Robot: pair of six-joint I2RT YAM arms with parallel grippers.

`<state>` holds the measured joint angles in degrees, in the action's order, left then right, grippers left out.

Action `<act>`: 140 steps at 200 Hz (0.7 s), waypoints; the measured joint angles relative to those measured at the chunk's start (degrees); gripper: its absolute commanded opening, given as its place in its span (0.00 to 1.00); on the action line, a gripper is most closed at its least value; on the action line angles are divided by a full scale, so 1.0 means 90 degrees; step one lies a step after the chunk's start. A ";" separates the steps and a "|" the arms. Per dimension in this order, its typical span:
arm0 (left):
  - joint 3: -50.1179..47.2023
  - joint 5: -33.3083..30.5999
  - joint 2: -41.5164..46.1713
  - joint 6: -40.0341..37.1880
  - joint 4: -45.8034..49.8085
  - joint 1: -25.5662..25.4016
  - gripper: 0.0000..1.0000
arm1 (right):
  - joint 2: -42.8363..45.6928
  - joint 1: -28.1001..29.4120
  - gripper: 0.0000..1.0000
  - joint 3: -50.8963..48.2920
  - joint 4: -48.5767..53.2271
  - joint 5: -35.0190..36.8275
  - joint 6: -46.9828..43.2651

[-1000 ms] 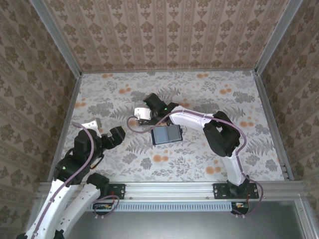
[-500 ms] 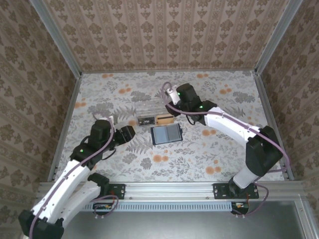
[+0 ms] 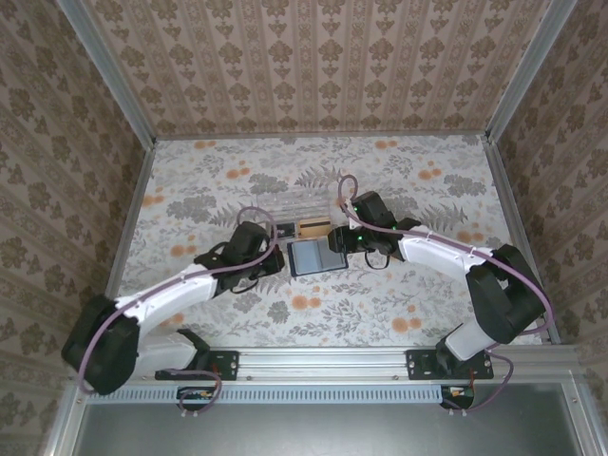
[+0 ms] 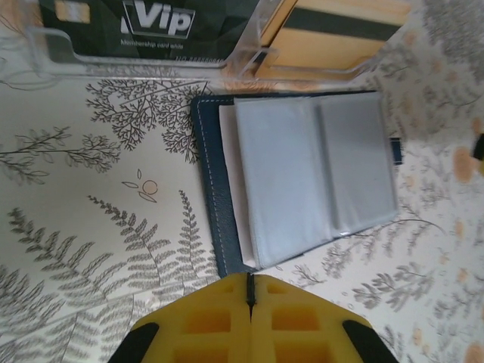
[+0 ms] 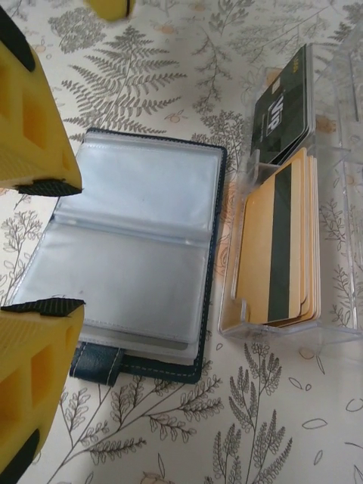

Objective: Take the credit cards out of the card holder

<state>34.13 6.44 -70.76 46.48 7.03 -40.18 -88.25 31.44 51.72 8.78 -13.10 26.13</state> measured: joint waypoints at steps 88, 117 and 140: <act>-0.0002 0.0073 -0.1440 0.0075 -0.0923 -0.0197 0.00 | -0.0741 0.0000 0.42 -0.0053 -0.0432 -0.0308 0.0481; 0.0000 0.0102 -0.1593 0.0102 -0.1047 -0.0204 0.00 | -0.0741 0.0000 0.43 -0.0066 -0.0432 -0.0255 0.0481; 0.0000 0.0109 -0.1671 0.0126 -0.1100 -0.0206 0.00 | -0.0775 0.0000 0.43 -0.0090 -0.0432 -0.0209 0.0478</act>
<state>34.13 7.42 -85.80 47.62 -2.87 -42.04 -95.22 31.44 50.92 4.89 -14.98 30.44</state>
